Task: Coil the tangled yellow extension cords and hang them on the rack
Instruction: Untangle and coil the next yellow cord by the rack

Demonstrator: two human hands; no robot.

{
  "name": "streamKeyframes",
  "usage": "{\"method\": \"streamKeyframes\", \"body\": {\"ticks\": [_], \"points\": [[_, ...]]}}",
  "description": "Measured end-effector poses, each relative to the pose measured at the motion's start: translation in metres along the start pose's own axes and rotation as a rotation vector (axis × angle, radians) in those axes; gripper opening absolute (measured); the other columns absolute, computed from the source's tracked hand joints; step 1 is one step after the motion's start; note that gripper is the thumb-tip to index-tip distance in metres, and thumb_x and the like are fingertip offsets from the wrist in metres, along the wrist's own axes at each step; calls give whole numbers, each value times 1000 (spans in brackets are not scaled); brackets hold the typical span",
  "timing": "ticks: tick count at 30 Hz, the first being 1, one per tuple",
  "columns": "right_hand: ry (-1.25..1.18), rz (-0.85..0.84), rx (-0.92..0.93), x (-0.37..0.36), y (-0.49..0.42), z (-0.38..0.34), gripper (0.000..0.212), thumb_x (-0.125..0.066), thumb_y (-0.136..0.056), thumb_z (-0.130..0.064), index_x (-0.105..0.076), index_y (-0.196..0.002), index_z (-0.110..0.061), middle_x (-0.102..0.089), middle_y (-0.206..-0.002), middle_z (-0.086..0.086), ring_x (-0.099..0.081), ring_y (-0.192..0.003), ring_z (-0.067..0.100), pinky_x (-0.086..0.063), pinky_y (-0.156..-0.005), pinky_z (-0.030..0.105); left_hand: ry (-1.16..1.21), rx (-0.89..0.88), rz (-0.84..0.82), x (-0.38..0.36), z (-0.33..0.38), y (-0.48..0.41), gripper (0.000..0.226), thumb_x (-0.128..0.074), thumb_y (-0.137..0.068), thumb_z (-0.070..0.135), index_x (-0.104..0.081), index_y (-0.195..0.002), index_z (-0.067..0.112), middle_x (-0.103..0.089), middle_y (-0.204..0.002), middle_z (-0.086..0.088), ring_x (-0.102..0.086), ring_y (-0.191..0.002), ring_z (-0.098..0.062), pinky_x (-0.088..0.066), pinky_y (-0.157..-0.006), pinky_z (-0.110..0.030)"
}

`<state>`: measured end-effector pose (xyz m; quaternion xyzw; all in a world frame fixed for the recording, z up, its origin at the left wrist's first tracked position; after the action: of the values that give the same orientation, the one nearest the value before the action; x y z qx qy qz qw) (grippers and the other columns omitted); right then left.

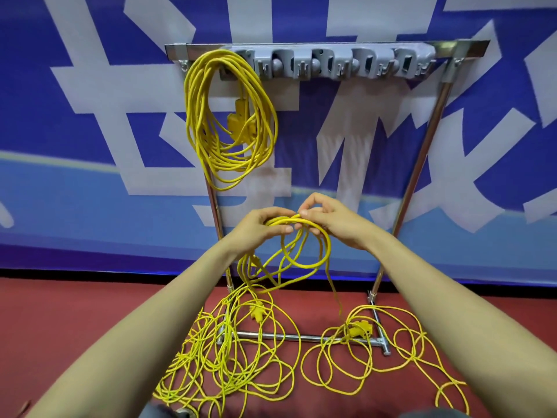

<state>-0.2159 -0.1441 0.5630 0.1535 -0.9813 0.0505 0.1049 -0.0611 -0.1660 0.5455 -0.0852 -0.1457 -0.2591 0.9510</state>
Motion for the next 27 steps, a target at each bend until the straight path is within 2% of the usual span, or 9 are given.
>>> {"method": "streamKeyframes", "body": {"ticks": [2,4,8,12,15,18,20,23,27], "points": [[26,41,16,2,0,-2,9,-51,-97,-19,-50,-90,-15,-64,-74,8,-48,-53,12,-41,-51,19,24,3,49,5,6,-2,28,-68,-87,8,-67,-115,11,-58,-72,5,-48,-62,-1,-37,-58,-11],[76,105,16,7,1,2,18,-49,-98,-28,-49,-86,-14,-61,-68,6,-52,-55,14,-44,-56,22,97,18,94,13,12,-5,26,-68,-87,8,-68,-111,19,-56,-65,8,-44,-61,-7,-32,-54,-16],[170,106,-105,19,14,33,40,-43,-97,-41,-57,-72,-12,-58,-63,2,-58,-67,17,-46,-76,31,177,35,108,26,29,-7,25,-63,-90,4,-65,-114,13,-59,-58,11,-36,-50,-4,-26,-49,-15],[169,52,-208,28,37,73,23,-53,-95,-20,-55,-74,-10,-56,-63,2,-60,-63,16,-47,-68,24,228,12,178,46,39,-8,22,-63,-90,6,-68,-106,20,-55,-74,-2,-36,-59,-8,-26,-50,-15],[-5,350,-134,55,44,73,7,-59,-90,-6,-55,-86,-10,-56,-64,7,-53,-55,12,-47,-58,19,124,27,135,51,33,-6,22,-68,-87,8,-69,-106,20,-54,-68,3,-36,-57,-8,-26,-51,-16],[-42,581,-4,79,46,45,12,-64,-86,-5,-57,-83,-13,-61,-63,7,-49,-47,4,-40,-48,12,22,98,30,41,22,-5,25,-73,-83,8,-70,-107,14,-53,-63,7,-41,-56,-6,-32,-53,-13],[51,560,57,80,40,24,11,-67,-84,-4,-61,-79,-12,-64,-57,-5,-49,-49,0,-37,-48,11,-2,145,-28,33,17,-5,23,-78,-78,10,-72,-100,15,-55,-69,2,-45,-63,-11,-36,-61,-17],[186,450,90,69,29,2,4,-69,-82,-4,-66,-83,-7,-63,-55,-16,-50,-53,-5,-37,-53,9,1,161,-39,25,16,-3,24,-78,-78,8,-71,-101,10,-51,-69,-1,-37,-56,-9,-26,-49,-16],[287,332,92,63,23,-12,3,-68,-85,-12,-70,-87,-12,-61,-65,-12,-48,-61,0,-39,-60,14,72,137,-35,26,15,0,37,-75,-78,7,-67,-115,6,-59,-88,-9,-42,-60,-7,-26,-49,-15]]}}
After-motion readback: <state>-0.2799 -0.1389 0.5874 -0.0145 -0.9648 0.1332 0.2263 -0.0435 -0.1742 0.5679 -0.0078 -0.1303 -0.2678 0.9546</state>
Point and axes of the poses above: each hand's wrist, its own y-axis away from the middle knuckle, its own x-axis out of the back of the hand, z = x × y, the point moved 5 cm from there along -y, towards the middle knuckle
